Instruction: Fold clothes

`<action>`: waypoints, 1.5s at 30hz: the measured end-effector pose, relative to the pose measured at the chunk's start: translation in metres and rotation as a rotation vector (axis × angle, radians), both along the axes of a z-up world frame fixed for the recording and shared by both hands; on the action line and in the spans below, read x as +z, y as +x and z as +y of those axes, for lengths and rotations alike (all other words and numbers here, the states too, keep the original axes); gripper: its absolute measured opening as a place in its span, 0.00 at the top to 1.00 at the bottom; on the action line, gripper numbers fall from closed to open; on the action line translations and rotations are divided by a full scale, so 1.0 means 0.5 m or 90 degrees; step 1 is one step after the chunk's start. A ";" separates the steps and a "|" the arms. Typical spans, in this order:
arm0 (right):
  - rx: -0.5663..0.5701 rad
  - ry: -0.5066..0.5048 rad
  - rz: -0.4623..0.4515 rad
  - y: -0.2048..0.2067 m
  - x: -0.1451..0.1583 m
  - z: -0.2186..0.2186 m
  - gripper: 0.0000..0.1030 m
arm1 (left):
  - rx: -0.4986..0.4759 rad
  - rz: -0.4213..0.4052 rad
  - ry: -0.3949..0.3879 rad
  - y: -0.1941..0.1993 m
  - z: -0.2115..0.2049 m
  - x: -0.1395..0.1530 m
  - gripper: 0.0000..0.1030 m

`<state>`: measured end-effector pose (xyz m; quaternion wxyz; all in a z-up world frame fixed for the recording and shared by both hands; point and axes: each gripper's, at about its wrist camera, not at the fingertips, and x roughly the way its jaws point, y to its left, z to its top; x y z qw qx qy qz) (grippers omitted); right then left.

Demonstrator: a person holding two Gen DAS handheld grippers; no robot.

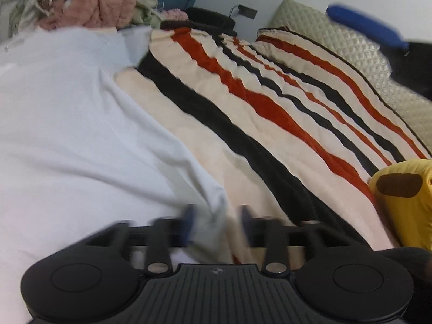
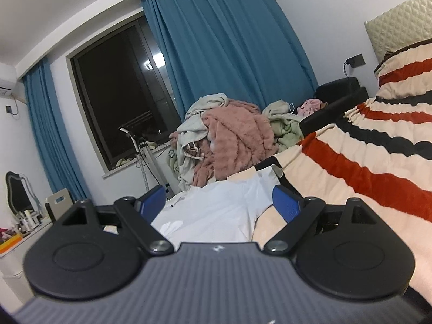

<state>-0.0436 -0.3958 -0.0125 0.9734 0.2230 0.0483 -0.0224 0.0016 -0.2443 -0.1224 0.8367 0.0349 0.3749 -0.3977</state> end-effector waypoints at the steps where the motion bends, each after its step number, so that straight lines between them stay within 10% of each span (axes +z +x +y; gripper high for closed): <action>1: 0.002 -0.001 0.001 0.000 -0.001 0.002 0.15 | 0.003 -0.016 0.004 -0.001 0.015 0.016 0.33; 8: 0.009 -0.056 0.006 -0.003 0.006 0.043 0.15 | 0.117 -0.111 0.060 0.000 0.165 0.127 0.16; 16: 0.040 -0.122 0.034 0.008 0.008 0.098 0.15 | 0.284 -0.193 0.006 -0.005 0.341 0.219 0.01; 31: 0.072 -0.170 0.080 0.040 -0.003 0.157 0.15 | 0.380 -0.223 -0.022 -0.013 0.446 0.208 0.00; 40: 0.090 0.114 0.173 0.251 -0.026 0.040 0.15 | 0.419 -0.200 -0.001 -0.007 0.460 0.181 0.00; 45: 0.082 0.338 0.210 0.446 -0.150 -0.074 0.20 | 0.440 -0.179 -0.001 0.010 0.470 0.165 0.00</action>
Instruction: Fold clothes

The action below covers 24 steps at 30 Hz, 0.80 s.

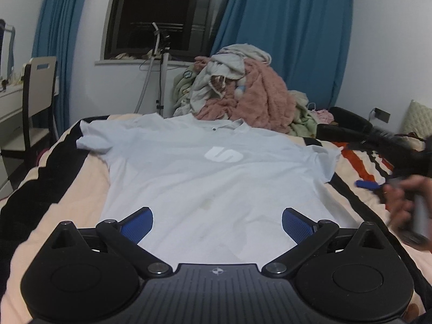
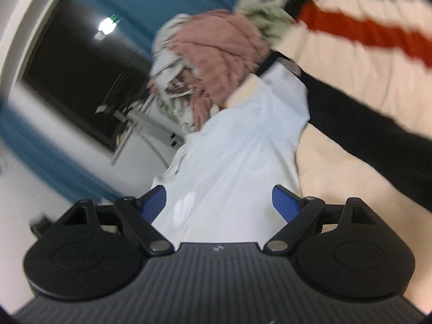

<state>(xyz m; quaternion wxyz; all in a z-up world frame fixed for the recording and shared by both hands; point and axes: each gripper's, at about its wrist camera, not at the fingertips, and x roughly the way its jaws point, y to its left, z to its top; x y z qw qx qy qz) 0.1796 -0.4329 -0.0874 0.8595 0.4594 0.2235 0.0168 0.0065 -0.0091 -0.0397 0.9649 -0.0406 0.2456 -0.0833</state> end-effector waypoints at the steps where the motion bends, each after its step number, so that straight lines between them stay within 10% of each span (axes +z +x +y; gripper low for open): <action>1: -0.017 0.019 0.017 0.033 -0.036 -0.020 0.22 | 0.005 0.003 -0.001 0.004 0.002 -0.004 0.00; 8: -0.067 0.035 0.022 0.174 -0.201 -0.079 0.24 | 0.010 0.040 -0.019 0.052 0.013 -0.033 0.00; 17: -0.025 -0.069 -0.096 0.366 -0.246 -0.101 0.27 | 0.018 0.008 0.056 0.119 -0.014 -0.068 0.00; 21: -0.040 -0.113 -0.107 0.442 -0.230 -0.120 0.45 | 0.021 0.044 0.056 0.179 -0.021 -0.099 0.00; 24: -0.044 -0.186 -0.070 0.490 -0.199 -0.117 0.78 | 0.029 0.070 0.049 0.209 -0.015 -0.114 0.00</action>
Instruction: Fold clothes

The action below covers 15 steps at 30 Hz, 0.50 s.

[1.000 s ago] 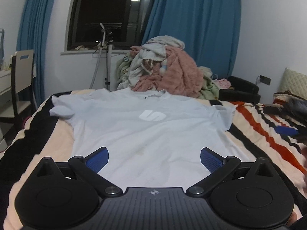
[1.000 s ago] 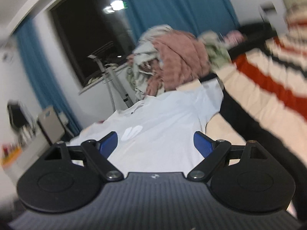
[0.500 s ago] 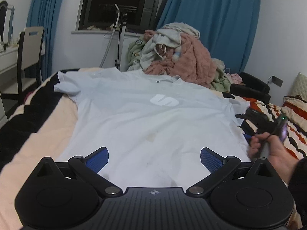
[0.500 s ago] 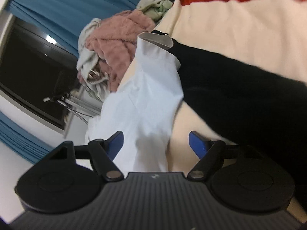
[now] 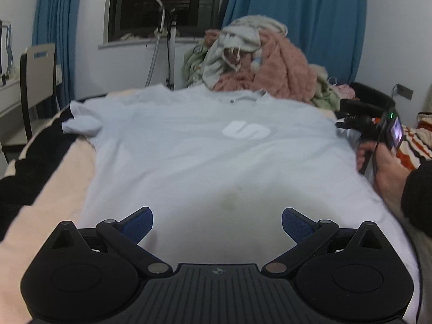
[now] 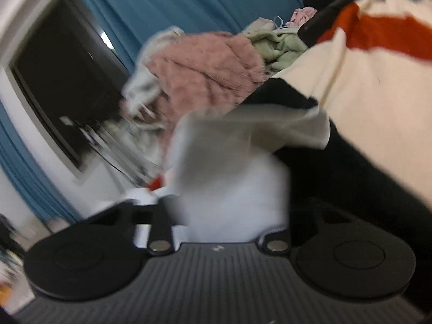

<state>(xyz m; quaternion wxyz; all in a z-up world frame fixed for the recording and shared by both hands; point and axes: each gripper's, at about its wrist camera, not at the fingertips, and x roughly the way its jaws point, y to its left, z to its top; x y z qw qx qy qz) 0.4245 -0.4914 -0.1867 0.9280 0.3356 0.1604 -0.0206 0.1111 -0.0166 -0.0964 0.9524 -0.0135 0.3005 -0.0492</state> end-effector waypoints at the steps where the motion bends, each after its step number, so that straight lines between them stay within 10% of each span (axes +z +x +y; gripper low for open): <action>1: -0.004 -0.025 0.007 0.005 0.018 0.004 0.88 | 0.005 0.006 -0.008 0.007 0.006 0.001 0.00; 8: -0.057 -0.157 -0.009 -0.036 0.205 0.082 0.94 | 0.054 -0.010 -0.043 -0.020 0.085 0.057 0.00; 15: -0.068 -0.423 -0.032 -0.059 0.372 0.334 0.94 | 0.079 -0.059 -0.042 -0.109 0.181 0.124 0.00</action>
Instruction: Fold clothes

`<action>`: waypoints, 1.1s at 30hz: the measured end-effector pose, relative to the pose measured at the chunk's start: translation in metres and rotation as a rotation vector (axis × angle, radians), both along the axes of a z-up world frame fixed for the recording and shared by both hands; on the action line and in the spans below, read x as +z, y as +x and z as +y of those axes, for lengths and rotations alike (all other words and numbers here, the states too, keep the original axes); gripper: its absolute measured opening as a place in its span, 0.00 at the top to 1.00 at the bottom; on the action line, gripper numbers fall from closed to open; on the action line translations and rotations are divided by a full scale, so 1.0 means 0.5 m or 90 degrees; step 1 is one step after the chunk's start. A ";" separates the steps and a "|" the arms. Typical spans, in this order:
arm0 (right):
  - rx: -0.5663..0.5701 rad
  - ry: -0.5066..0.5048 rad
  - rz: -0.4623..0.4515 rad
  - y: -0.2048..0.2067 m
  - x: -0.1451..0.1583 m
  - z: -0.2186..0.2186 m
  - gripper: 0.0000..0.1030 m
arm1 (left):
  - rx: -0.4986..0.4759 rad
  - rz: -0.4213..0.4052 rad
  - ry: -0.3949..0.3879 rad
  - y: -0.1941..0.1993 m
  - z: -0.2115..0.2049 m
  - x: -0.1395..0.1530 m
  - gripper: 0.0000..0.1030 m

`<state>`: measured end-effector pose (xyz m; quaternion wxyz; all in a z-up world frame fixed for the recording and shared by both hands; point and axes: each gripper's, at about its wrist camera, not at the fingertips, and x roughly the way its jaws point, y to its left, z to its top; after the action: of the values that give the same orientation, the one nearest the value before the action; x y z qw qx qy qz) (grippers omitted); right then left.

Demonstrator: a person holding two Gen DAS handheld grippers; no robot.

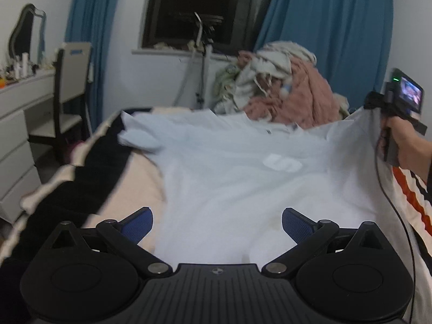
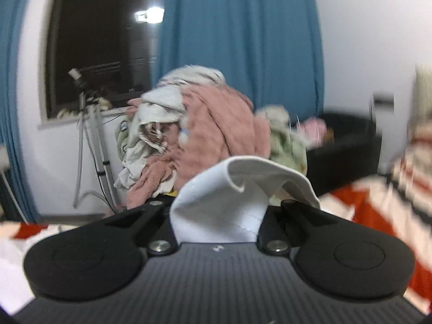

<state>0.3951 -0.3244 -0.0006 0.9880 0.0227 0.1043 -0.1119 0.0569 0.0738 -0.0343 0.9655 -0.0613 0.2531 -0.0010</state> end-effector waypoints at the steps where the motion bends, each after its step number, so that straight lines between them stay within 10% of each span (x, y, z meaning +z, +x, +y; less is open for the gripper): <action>1: 0.004 -0.033 0.001 0.001 0.005 0.045 0.94 | 0.005 -0.003 -0.005 -0.004 0.012 0.004 0.00; 7: 0.067 -0.169 0.050 0.072 -0.060 0.302 0.94 | 0.032 0.009 -0.053 0.013 0.075 -0.010 0.00; 17: 0.129 -0.146 0.152 0.169 -0.233 0.467 0.91 | 0.040 0.037 -0.040 0.094 0.098 -0.085 0.00; 21: 0.180 -0.080 0.178 0.168 -0.225 0.448 0.11 | 0.032 0.048 -0.043 0.115 0.092 -0.101 0.00; 33: 0.248 0.030 0.093 -0.153 -0.058 0.366 0.12 | 0.025 -0.013 -0.044 0.059 0.071 -0.048 0.00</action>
<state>0.3187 -0.1415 -0.0296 0.9799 0.0172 0.1810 0.0825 0.0862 0.1093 -0.0584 0.9651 -0.1000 0.2417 0.0085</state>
